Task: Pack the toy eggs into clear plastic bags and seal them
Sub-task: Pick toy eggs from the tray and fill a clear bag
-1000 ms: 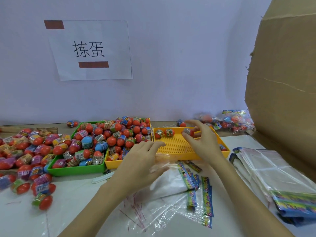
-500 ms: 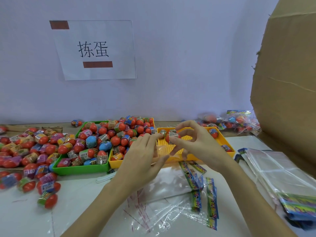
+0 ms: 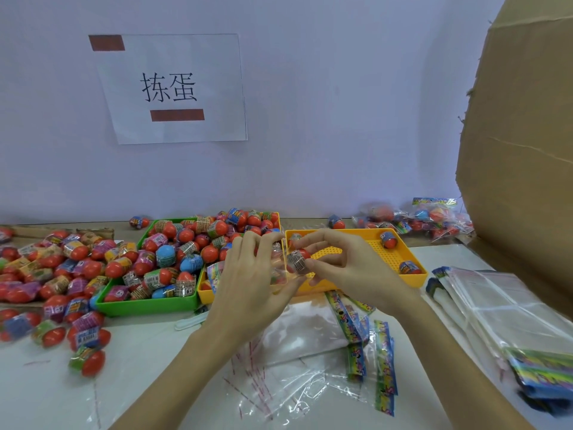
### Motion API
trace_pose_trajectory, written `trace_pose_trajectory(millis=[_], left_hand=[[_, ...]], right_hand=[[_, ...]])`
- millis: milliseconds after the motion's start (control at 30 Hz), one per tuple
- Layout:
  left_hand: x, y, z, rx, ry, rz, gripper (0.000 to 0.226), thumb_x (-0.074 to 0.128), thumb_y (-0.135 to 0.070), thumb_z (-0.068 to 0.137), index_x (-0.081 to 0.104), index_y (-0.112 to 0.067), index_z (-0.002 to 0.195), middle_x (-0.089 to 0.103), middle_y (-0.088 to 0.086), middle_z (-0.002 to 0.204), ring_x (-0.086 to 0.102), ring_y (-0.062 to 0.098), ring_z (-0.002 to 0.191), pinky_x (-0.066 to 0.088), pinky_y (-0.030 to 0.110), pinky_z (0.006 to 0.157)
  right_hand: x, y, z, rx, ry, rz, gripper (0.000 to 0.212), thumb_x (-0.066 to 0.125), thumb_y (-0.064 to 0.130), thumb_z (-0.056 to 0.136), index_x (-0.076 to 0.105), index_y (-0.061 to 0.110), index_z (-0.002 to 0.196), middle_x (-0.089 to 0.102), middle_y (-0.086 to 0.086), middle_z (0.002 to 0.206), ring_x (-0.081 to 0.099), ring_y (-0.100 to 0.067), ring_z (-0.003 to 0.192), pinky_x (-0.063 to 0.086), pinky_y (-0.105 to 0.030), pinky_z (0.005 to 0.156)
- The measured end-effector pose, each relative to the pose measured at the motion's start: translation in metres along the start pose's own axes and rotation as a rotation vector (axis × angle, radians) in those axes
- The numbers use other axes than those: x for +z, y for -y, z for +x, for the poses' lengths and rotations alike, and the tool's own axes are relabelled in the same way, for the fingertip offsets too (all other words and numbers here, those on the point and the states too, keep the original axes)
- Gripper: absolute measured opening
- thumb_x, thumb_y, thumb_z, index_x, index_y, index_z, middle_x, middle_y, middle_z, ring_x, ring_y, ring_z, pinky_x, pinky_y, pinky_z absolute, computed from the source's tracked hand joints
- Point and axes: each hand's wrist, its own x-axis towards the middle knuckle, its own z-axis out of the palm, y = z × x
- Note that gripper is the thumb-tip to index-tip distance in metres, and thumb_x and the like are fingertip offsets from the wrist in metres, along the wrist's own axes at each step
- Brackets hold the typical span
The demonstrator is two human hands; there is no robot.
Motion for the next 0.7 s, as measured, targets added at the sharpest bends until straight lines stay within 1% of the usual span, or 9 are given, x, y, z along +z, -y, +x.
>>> trace_pose_trajectory(millis=[100, 200, 300, 367, 433, 500, 533, 600, 700], left_hand=[[0.000, -0.002, -0.001, -0.008, -0.003, -0.024, 0.067, 0.074, -0.054, 0.091, 0.056, -0.015, 0.142, 0.049, 0.000, 0.113, 0.047, 0.023, 0.105, 0.044, 0.037, 0.093], [0.001, -0.003, -0.001, -0.019, 0.003, -0.027, 0.065, 0.073, -0.053, 0.090, 0.058, -0.014, 0.140, 0.050, 0.000, 0.112, 0.047, 0.023, 0.104, 0.043, 0.036, 0.092], [0.002, -0.003, -0.002, -0.023, -0.017, -0.036, 0.059, 0.078, -0.045, 0.089, 0.061, -0.012, 0.135, 0.051, 0.000, 0.111, 0.047, 0.022, 0.101, 0.043, 0.035, 0.089], [0.003, -0.002, -0.002, -0.016, -0.027, -0.042, 0.052, 0.078, -0.041, 0.092, 0.062, -0.013, 0.132, 0.049, -0.002, 0.109, 0.046, 0.020, 0.099, 0.039, 0.033, 0.088], [0.003, -0.002, -0.002, -0.012, -0.024, -0.036, 0.051, 0.075, -0.045, 0.094, 0.062, -0.013, 0.132, 0.049, -0.003, 0.109, 0.046, 0.019, 0.099, 0.033, 0.029, 0.086], [0.004, -0.001, -0.001, -0.015, -0.020, -0.023, 0.052, 0.069, -0.050, 0.094, 0.062, -0.014, 0.131, 0.052, -0.001, 0.109, 0.047, 0.020, 0.099, 0.034, 0.029, 0.086], [0.004, -0.001, -0.002, -0.020, -0.019, -0.020, 0.051, 0.068, -0.048, 0.094, 0.062, -0.014, 0.131, 0.052, -0.001, 0.109, 0.047, 0.020, 0.099, 0.037, 0.031, 0.087], [0.003, -0.001, -0.002, -0.024, -0.017, -0.002, 0.049, 0.073, -0.035, 0.088, 0.062, -0.013, 0.131, 0.053, 0.001, 0.110, 0.048, 0.021, 0.099, 0.045, 0.038, 0.086], [0.003, 0.000, -0.003, -0.015, -0.014, 0.029, 0.054, 0.083, -0.019, 0.080, 0.063, -0.011, 0.130, 0.054, 0.003, 0.109, 0.049, 0.024, 0.098, 0.049, 0.045, 0.083]], right_hand=[[0.007, 0.001, 0.000, -0.036, -0.055, -0.045, 0.022, 0.076, 0.016, 0.097, 0.072, 0.024, 0.117, 0.071, 0.000, 0.112, 0.078, -0.022, 0.083, 0.062, -0.031, 0.066], [0.014, 0.001, 0.001, -0.055, -0.132, -0.043, 0.019, 0.082, 0.021, 0.091, 0.072, 0.020, 0.108, 0.074, 0.006, 0.104, 0.078, -0.020, 0.081, 0.060, -0.030, 0.060], [0.021, -0.001, 0.002, -0.059, -0.133, -0.010, 0.011, 0.083, 0.021, 0.091, 0.078, 0.020, 0.100, 0.075, 0.006, 0.102, 0.078, -0.018, 0.079, 0.059, -0.030, 0.060], [0.025, -0.002, 0.002, -0.066, -0.114, -0.053, 0.004, 0.079, 0.024, 0.094, 0.082, 0.023, 0.096, 0.073, 0.003, 0.103, 0.075, -0.016, 0.082, 0.059, -0.033, 0.064], [0.027, -0.002, 0.002, -0.091, -0.086, -0.113, 0.023, 0.067, 0.038, 0.102, 0.084, 0.024, 0.095, 0.073, 0.006, 0.097, 0.071, -0.014, 0.086, 0.058, -0.037, 0.073], [0.028, 0.001, 0.000, -0.093, -0.039, -0.086, 0.039, 0.057, 0.051, 0.104, 0.084, 0.024, 0.096, 0.075, 0.006, 0.096, 0.069, -0.013, 0.091, 0.055, -0.031, 0.077], [0.029, 0.003, 0.000, -0.098, -0.010, -0.083, 0.038, 0.058, 0.053, 0.103, 0.084, 0.025, 0.097, 0.076, 0.008, 0.098, 0.070, -0.011, 0.094, 0.054, -0.024, 0.076], [0.031, 0.004, -0.001, -0.107, 0.028, -0.136, 0.023, 0.070, 0.046, 0.097, 0.082, 0.027, 0.101, 0.078, 0.014, 0.100, 0.070, -0.005, 0.094, 0.050, -0.014, 0.071], [0.036, 0.000, -0.001, -0.111, 0.004, -0.182, 0.015, 0.083, 0.028, 0.089, 0.081, 0.023, 0.103, 0.078, 0.013, 0.097, 0.067, 0.000, 0.086, 0.046, -0.011, 0.070]])
